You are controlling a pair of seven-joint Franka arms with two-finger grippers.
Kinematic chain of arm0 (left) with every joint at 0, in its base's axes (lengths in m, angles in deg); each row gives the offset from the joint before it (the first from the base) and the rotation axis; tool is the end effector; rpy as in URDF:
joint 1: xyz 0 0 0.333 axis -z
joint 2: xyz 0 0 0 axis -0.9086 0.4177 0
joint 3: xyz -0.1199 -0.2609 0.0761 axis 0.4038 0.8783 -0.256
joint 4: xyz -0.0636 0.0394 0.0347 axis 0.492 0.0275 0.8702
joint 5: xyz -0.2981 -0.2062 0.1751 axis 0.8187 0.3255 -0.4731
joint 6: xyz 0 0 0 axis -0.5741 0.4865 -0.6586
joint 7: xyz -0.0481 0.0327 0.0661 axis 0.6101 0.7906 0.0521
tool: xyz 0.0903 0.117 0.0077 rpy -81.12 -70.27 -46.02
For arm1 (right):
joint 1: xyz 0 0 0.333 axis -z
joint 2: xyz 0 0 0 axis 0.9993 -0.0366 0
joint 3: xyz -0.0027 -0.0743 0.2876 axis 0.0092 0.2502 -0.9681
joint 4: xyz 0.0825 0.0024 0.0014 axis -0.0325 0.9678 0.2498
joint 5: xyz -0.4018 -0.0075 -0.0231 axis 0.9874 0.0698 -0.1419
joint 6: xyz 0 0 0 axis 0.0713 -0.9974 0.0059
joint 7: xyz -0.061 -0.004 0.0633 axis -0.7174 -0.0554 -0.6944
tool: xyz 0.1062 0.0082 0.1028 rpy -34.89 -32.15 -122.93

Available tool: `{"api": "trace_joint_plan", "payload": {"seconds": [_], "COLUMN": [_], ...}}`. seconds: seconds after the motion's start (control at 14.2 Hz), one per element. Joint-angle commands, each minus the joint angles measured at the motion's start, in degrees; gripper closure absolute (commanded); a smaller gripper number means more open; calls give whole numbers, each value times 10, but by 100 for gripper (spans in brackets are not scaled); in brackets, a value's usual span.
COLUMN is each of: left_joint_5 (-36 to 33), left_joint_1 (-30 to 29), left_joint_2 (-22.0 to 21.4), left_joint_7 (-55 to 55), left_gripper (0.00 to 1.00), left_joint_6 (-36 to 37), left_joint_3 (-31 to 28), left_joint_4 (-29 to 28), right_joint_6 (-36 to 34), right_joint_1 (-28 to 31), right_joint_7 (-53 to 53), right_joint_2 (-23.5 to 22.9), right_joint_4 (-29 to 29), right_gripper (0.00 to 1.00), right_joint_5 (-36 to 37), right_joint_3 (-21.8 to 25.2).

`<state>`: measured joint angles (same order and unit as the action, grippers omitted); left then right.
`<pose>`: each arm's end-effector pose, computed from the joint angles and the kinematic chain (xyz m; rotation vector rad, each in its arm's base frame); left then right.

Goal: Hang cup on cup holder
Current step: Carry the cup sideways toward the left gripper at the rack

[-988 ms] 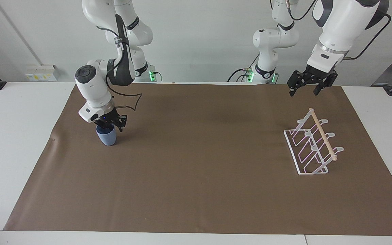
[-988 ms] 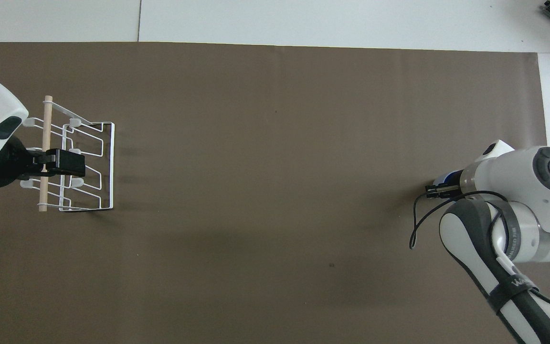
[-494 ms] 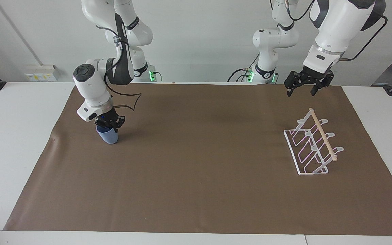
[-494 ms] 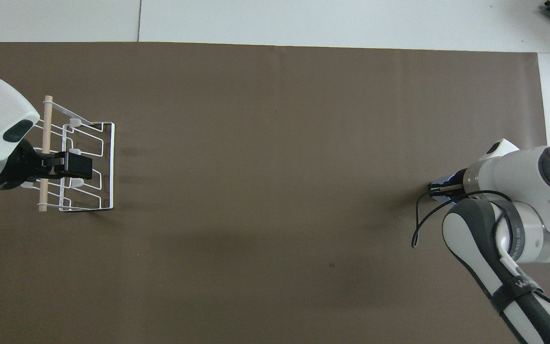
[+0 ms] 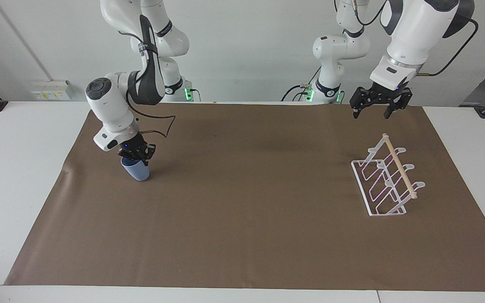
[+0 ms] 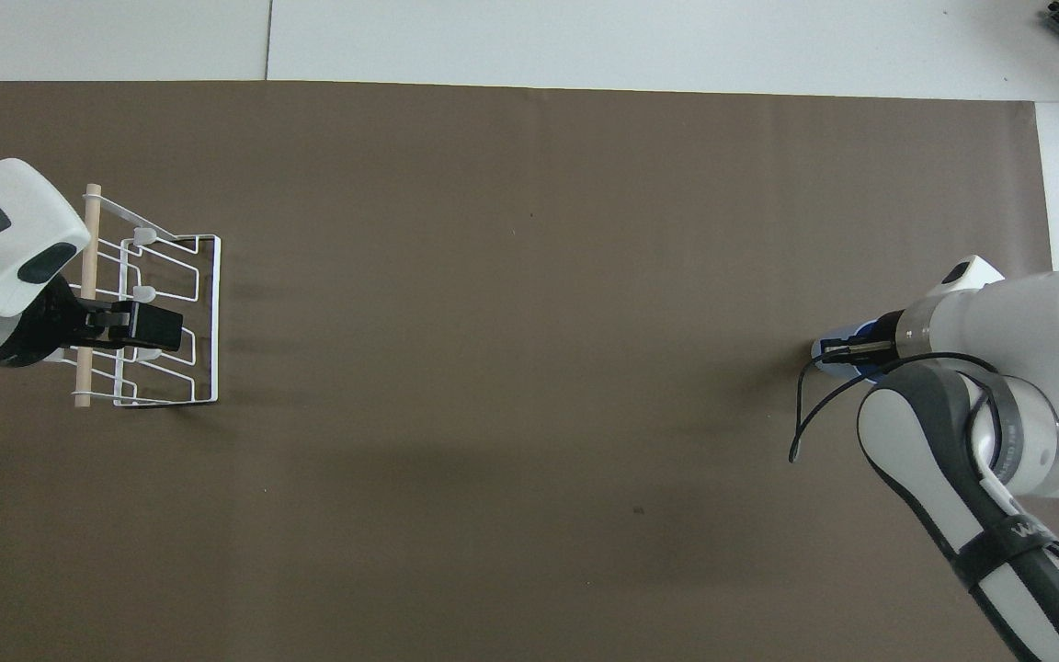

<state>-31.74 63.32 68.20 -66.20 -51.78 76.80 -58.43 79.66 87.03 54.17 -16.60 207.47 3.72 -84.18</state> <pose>0.5248 -0.1056 0.5446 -3.1290 0.1380 -0.0189 0.5473 0.0000 0.3002 -2.9971 -0.0797 -0.0969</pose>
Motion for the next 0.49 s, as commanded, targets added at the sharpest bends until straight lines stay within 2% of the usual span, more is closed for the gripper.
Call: {"api": "trace_joint_plan", "payload": {"seconds": [0.0, 0.21, 0.42], "left_joint_5": [-11, -11, -13], "left_joint_1": [-5, -6, -21], "left_joint_2": [-16, -17, -7], "left_joint_7": [3, 17, 60], "left_gripper": [0, 0, 0], "left_joint_6": [-3, 22, 48], "left_joint_3": [1, -4, -4], "left_joint_4": [-16, -12, 20], "right_joint_6": [8, 2, -10], "right_joint_1": [7, 6, 5], "right_joint_7": [101, 179, 183], "right_joint_2": [-13, -12, -7], "right_joint_4": [-17, -17, -17], "right_gripper": [100, 100, 100], "right_joint_5": [-90, -183, -282], "right_joint_3": [-7, -25, -74]}}
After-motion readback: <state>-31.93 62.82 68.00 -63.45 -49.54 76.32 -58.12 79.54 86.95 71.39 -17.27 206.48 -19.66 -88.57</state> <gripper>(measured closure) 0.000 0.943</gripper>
